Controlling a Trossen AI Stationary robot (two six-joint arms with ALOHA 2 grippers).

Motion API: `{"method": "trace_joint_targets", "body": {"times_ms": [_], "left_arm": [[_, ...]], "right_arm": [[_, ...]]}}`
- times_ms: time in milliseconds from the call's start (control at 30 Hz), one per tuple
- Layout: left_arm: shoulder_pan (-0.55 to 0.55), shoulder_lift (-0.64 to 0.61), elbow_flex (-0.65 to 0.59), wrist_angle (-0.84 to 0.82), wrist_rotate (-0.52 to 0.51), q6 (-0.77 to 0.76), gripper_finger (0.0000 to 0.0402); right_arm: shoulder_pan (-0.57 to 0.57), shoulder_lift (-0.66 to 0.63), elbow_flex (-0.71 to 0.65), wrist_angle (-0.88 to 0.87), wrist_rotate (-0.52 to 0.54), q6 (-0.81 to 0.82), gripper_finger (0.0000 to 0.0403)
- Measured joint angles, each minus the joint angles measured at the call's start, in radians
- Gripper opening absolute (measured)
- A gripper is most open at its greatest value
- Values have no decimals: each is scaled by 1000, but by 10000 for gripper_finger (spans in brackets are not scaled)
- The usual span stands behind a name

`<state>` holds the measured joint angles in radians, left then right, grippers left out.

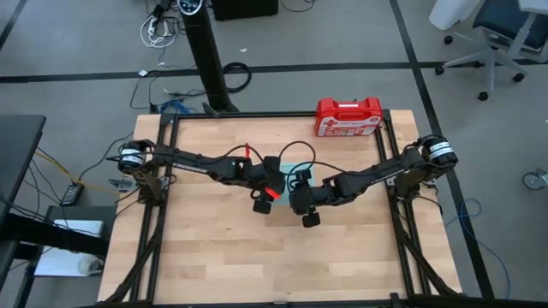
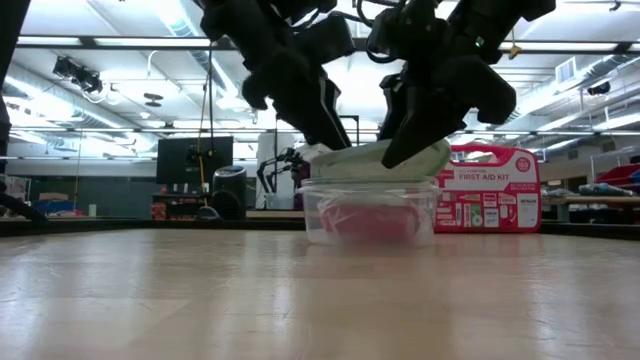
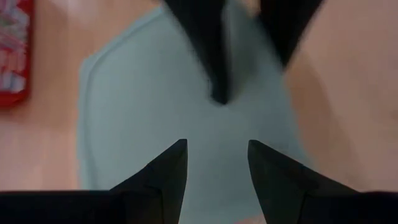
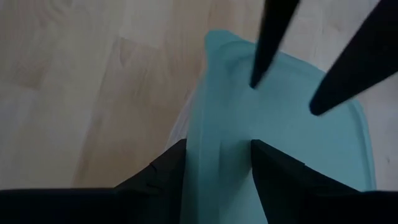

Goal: Roll bandage
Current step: Close the plastic container

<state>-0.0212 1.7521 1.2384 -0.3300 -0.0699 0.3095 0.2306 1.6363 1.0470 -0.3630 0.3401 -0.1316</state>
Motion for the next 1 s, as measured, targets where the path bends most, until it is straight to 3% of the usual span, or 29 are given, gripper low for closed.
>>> {"method": "trace_joint_targets", "body": {"times_ms": [133, 267, 500, 733, 867, 1000], "left_arm": [[-3, -2, 11, -1, 88, -6, 172], [-13, -2, 11, 5, 95, -7, 172], [-28, -2, 11, 4, 0, -8, 172], [-28, 2, 0, 29, -11, -8, 172], [-27, 28, 0, 33, -14, -8, 173], [-27, 48, -1, 25, -13, -6, 172]], "right_arm": [[-4, 0, 0, -4, 0, -1, 164], [-15, 0, 0, -4, 7, -1, 163], [-24, 0, 0, 28, 8, -4, 164], [-24, 0, 0, 40, -19, -10, 165], [-23, 0, 0, 40, -108, -33, 182], [-23, 0, 0, 21, -99, -35, 211]]}}
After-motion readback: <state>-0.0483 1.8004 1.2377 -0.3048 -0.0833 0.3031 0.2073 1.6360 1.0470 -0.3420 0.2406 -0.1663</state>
